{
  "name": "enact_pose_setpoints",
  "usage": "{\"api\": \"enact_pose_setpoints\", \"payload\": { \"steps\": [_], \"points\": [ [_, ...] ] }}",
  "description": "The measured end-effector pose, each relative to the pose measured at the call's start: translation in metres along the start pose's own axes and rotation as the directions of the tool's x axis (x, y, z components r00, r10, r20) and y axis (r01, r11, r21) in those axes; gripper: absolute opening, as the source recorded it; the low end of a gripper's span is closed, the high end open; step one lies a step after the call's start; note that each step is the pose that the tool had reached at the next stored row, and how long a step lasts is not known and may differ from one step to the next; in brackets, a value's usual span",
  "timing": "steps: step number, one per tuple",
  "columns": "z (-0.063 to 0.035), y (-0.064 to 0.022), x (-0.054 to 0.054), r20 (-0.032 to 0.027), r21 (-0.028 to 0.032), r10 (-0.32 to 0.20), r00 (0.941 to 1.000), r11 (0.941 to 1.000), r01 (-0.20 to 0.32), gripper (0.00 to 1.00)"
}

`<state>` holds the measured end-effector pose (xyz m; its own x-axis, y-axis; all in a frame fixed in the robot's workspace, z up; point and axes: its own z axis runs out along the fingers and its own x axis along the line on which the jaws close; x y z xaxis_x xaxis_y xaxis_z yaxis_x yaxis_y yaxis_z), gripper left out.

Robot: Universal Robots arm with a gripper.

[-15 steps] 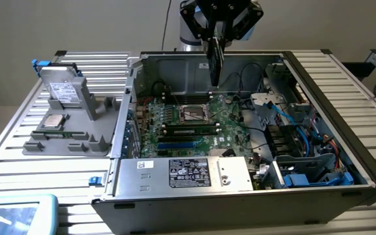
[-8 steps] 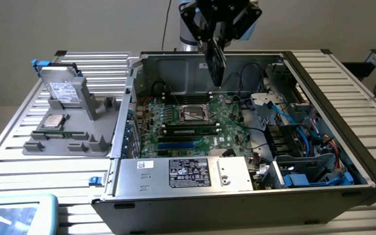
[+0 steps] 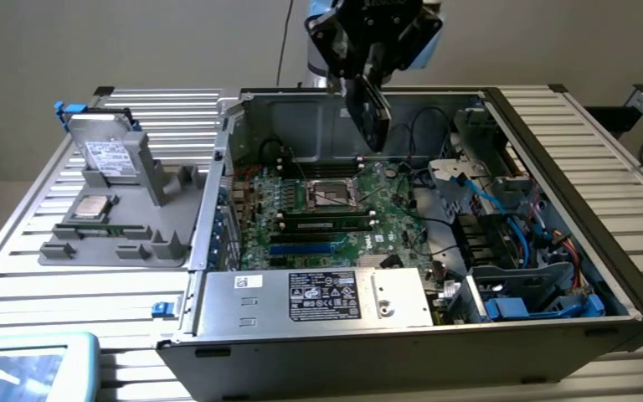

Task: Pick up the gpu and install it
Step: 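Insert the gpu into the slot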

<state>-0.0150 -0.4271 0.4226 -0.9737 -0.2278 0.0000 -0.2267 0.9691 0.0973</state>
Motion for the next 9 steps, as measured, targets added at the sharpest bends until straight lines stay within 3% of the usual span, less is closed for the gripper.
{"api": "enact_pose_setpoints", "payload": {
  "steps": [4, 9],
  "points": [
    [0.0034, -0.0003, 0.0, -0.007, -0.0003, -0.071, 0.9974, 0.9974, 0.071, 0.27],
    [0.0075, -0.0007, 0.0, -0.0158, -0.0014, -0.162, 0.9867, 0.9868, 0.162, 0.27]
  ]
}}
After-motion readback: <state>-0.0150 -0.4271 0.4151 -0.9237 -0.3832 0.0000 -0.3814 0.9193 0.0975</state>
